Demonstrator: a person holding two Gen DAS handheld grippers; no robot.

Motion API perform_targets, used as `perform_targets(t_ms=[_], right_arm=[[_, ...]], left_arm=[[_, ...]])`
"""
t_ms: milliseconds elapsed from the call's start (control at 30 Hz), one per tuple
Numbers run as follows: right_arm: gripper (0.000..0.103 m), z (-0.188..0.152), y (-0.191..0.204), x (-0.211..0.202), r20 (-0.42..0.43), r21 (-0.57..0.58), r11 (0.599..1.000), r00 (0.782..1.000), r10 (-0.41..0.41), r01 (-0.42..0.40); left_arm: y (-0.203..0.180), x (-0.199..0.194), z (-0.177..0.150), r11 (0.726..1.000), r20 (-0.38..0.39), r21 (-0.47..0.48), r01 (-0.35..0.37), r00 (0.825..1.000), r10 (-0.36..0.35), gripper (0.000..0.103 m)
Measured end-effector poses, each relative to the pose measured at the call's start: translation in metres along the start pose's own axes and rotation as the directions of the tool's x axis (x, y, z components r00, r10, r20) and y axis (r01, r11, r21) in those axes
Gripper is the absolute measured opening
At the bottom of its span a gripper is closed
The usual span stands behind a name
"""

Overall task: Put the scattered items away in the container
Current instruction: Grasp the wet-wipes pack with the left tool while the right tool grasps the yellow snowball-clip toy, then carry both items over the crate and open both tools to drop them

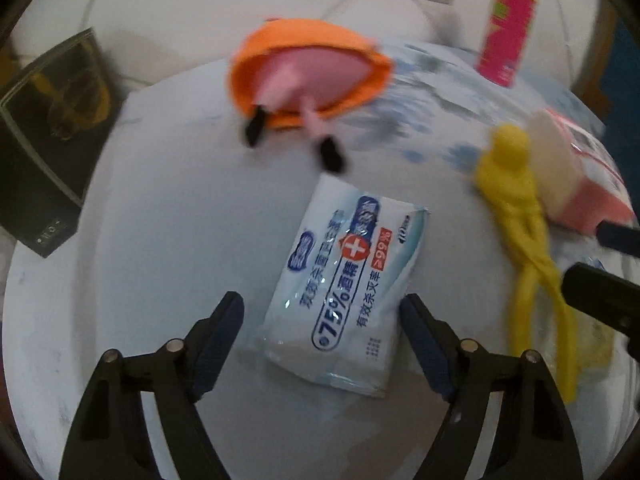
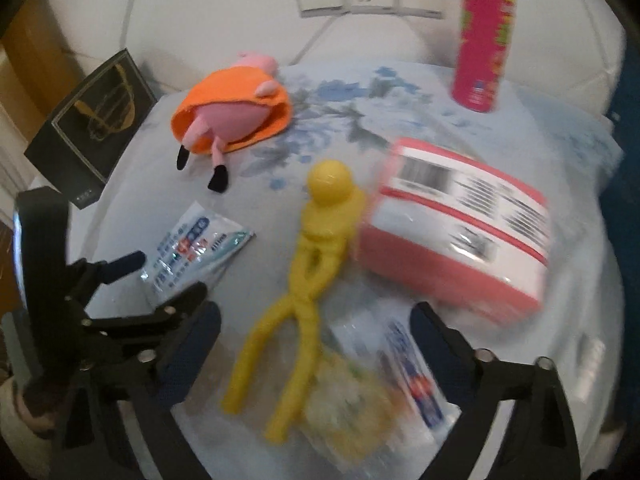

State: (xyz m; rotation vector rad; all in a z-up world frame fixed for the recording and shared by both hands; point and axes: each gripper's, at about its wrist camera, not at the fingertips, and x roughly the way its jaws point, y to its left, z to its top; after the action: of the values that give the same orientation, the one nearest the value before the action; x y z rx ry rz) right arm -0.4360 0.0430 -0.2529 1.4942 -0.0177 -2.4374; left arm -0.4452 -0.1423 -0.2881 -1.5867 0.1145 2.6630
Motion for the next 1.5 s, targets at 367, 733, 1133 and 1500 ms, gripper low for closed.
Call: perform_targets(t_ms=[367,733,1133,1500], right_arm=[[0.08,0.024,-0.003,0.058,-0.016,0.009,0.997,0.997,-0.081,0.081],[0.057,0.026,0.0,0.06,0.005,-0.043,0.99,0.991,-0.136,0.136],[0.036,0.018,0.007,0.041,0.016,-0.052,0.993,0.994,-0.105,0.105],[0.035,0.018,0.024,-0.016,0.105,-0.05,0.993,0.99,-0.098,0.104]], left_arm=[[0.013,0.02,0.018,0.999,0.019,-0.026,0.018,1.0,-0.017,0.092],[0.012,0.018,0.017,0.998,0.071,-0.03,0.051,0.996,-0.048,0.061],[0.007,-0.005,0.008,1.0,0.066,-0.015,0.024,0.998,-0.023,0.052],[0.009,-0.07,0.003,0.999,0.159,-0.013,0.034,0.987,-0.031,0.052]])
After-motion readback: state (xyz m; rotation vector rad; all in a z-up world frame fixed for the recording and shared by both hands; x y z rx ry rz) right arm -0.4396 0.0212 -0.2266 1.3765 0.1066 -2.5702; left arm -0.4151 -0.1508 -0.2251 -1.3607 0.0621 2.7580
